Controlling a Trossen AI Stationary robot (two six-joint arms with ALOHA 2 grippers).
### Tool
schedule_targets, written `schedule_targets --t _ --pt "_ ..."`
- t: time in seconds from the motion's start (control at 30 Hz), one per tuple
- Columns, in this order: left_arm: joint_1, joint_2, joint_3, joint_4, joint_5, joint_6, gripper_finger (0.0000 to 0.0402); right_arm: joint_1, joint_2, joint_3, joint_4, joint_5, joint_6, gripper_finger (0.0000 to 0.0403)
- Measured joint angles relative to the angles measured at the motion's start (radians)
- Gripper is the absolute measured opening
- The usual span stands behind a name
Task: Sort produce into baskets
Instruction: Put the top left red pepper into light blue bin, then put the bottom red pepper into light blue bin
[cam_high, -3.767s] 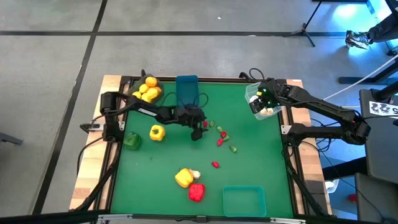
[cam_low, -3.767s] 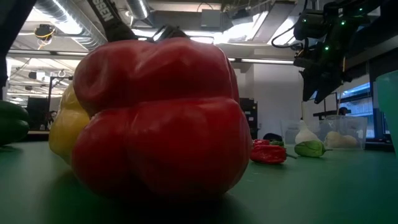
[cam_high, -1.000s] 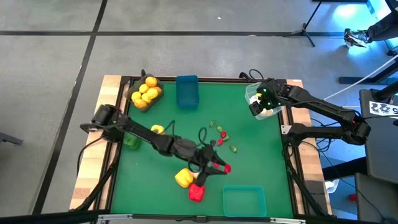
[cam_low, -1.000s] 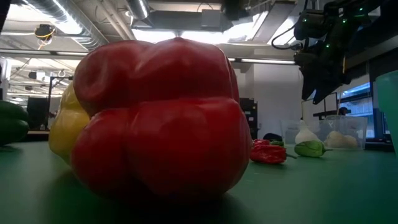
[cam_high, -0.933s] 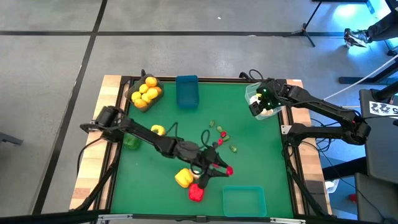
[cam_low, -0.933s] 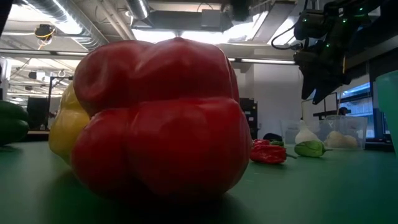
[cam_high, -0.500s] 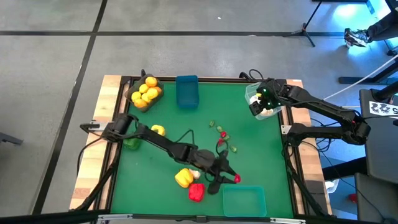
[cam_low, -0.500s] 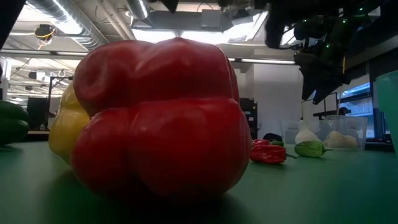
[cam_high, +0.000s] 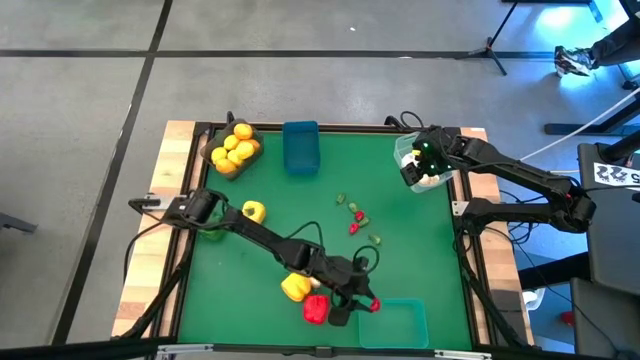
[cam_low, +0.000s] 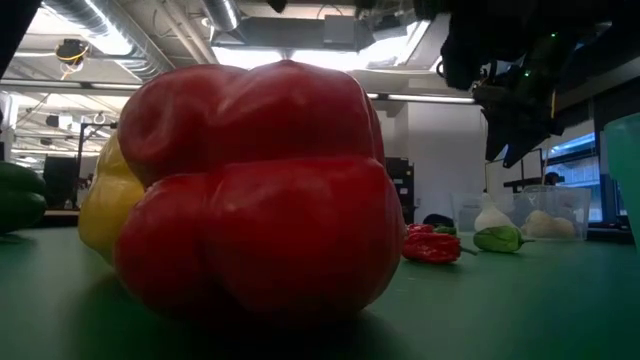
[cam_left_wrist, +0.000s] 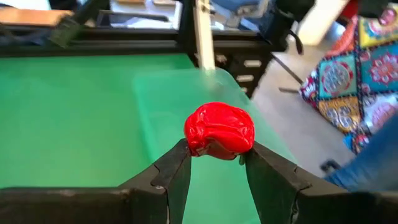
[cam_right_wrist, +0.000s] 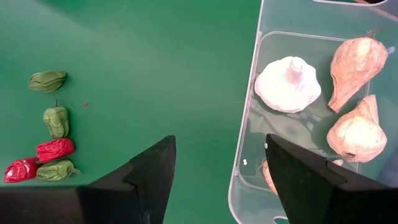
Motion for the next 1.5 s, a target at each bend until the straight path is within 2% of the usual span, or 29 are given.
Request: schedule_targets --t 0.27,0.63,0.7,0.83,0.97,1.1,1.17,1.33,1.5 --pt "-0.017 0.000 0.000 -0.022 -0.031 0.054 0.0157 0.000 0.000 0.000 0.000 0.000 0.000 0.0243" --pt "-0.012 0.000 0.000 -0.021 0.013 0.041 0.0239 0.000 0.000 0.000 0.000 0.000 0.000 0.0243" --pt "-0.011 -0.002 0.000 -0.043 -0.022 0.023 0.0247 0.000 0.000 0.000 -0.001 0.000 0.000 0.0243" --pt "0.018 -0.064 -0.003 -0.231 -0.150 -0.048 0.0250 0.000 0.000 0.000 -0.002 0.000 0.000 0.0243" --pt "0.062 -0.128 0.002 -0.376 -0.211 0.009 0.0250 0.001 0.000 0.000 -0.005 0.000 0.000 0.0243" --pt "0.108 -0.148 0.001 -0.463 -0.176 0.023 0.0250 0.001 0.000 0.000 -0.010 0.000 -0.001 0.0243" --pt "0.133 -0.150 0.000 -0.493 -0.123 0.039 0.0250 0.001 0.000 0.000 -0.011 0.000 -0.001 0.0243" --pt "0.150 -0.126 -0.074 -0.479 -0.088 0.067 0.0250 0.000 0.000 0.000 -0.010 0.000 -0.004 0.0243" --pt "0.155 -0.124 -0.148 -0.382 -0.040 0.085 0.0250 0.000 0.000 0.000 -0.011 0.000 -0.007 0.0243"
